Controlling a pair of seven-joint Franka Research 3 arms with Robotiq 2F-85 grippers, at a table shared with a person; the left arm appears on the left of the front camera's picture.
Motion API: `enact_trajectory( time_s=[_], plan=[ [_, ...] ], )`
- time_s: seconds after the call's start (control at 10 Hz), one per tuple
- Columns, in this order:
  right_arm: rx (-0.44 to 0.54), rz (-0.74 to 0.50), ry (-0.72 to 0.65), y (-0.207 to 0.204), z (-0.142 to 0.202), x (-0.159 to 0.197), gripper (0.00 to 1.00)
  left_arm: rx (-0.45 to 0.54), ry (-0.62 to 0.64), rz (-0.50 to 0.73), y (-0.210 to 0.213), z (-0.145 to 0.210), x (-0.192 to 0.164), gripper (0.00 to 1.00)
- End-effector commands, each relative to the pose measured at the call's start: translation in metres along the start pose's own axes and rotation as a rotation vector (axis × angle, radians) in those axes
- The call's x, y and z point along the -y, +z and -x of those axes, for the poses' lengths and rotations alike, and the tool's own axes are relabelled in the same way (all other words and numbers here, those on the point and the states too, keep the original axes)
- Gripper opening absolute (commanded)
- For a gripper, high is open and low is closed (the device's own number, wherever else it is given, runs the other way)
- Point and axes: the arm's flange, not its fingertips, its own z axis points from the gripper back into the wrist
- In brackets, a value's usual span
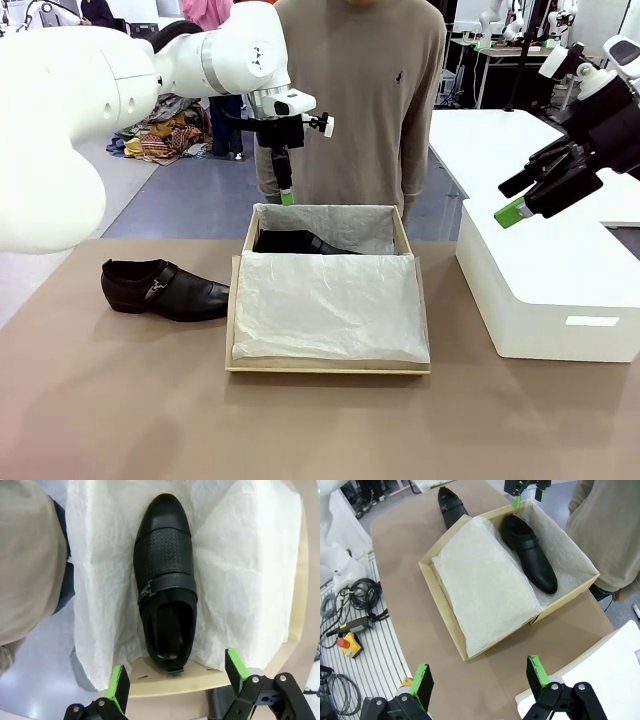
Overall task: Pack the shoes into the box.
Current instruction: Place the other shoe of the Shoes into the Shoes Box.
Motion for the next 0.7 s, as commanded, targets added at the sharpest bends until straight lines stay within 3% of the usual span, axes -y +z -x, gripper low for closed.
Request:
enact_trajectory(
  time_s=[0.0, 0.3, 0.6],
  plan=[
    [0.025, -0.016, 0.009, -0.001, -0.002, 0.000, 1.00, -0.007, 0.010, -0.015, 0.004, 0.003, -0.002, 1.00],
    [0.025, -0.016, 0.009, -0.001, -0.002, 0.000, 1.00, 0.000, 0.001, -0.022, 0.009, 0.008, 0.014, 1.00],
    [0.025, -0.016, 0.009, -0.001, -0.002, 0.000, 1.00, -0.032, -0.064, -0.064, 0.029, 0.053, 0.052, 1.00]
  ],
)
